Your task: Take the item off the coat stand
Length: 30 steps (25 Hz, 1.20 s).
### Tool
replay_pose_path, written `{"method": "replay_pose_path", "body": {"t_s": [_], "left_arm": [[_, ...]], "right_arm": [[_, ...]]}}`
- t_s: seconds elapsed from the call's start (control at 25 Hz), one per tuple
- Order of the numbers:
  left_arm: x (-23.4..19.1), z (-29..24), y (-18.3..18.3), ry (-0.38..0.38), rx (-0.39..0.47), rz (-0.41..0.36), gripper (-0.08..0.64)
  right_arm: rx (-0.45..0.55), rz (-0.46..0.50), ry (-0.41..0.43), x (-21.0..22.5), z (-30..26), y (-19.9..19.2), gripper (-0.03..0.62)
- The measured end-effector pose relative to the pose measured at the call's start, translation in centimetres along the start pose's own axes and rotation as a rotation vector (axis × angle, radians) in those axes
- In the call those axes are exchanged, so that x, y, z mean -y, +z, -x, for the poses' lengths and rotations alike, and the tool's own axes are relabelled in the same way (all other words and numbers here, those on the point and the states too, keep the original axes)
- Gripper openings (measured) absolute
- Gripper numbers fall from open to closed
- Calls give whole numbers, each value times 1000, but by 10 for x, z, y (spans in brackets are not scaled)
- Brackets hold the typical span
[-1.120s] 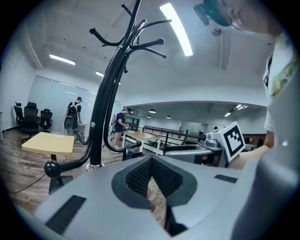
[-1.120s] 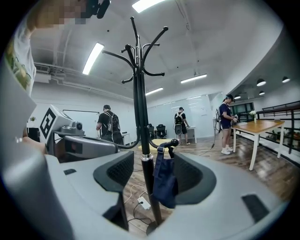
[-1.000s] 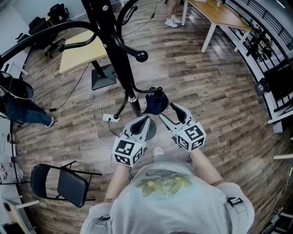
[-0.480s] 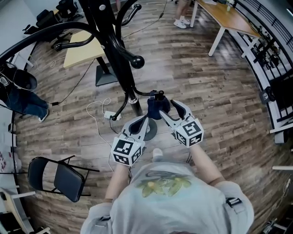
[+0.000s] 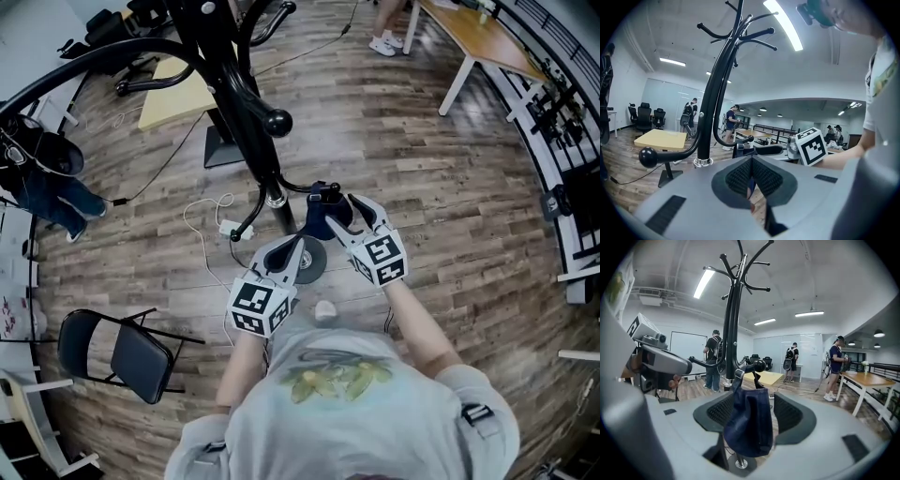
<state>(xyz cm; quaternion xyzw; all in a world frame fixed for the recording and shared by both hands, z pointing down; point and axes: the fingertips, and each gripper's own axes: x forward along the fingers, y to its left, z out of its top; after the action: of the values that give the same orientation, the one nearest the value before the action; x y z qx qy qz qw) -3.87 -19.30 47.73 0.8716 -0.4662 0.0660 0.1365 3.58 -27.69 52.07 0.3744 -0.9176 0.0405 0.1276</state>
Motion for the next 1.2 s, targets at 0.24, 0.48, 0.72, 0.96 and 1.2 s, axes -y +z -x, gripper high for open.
{"method": "replay_pose_path", "body": {"t_s": [0.24, 0.48, 0.72, 0.96, 1.2], "left_arm": [[-2, -3, -3, 5, -14, 6, 14], [-5, -4, -6, 2, -20, 15, 14], [-8, -1, -8, 1, -21, 20, 14], [-9, -4, -6, -7, -14, 19, 14], [-10, -5, -6, -13, -12, 22, 14]], "right_arm": [[-15, 12, 1, 2, -11, -6, 253], [-27, 45, 6, -1, -15, -8, 120], [-30, 60, 22, -13, -14, -8, 20], [-27, 28, 36, -12, -13, -8, 17], [0, -12, 49, -10, -12, -4, 17]]}}
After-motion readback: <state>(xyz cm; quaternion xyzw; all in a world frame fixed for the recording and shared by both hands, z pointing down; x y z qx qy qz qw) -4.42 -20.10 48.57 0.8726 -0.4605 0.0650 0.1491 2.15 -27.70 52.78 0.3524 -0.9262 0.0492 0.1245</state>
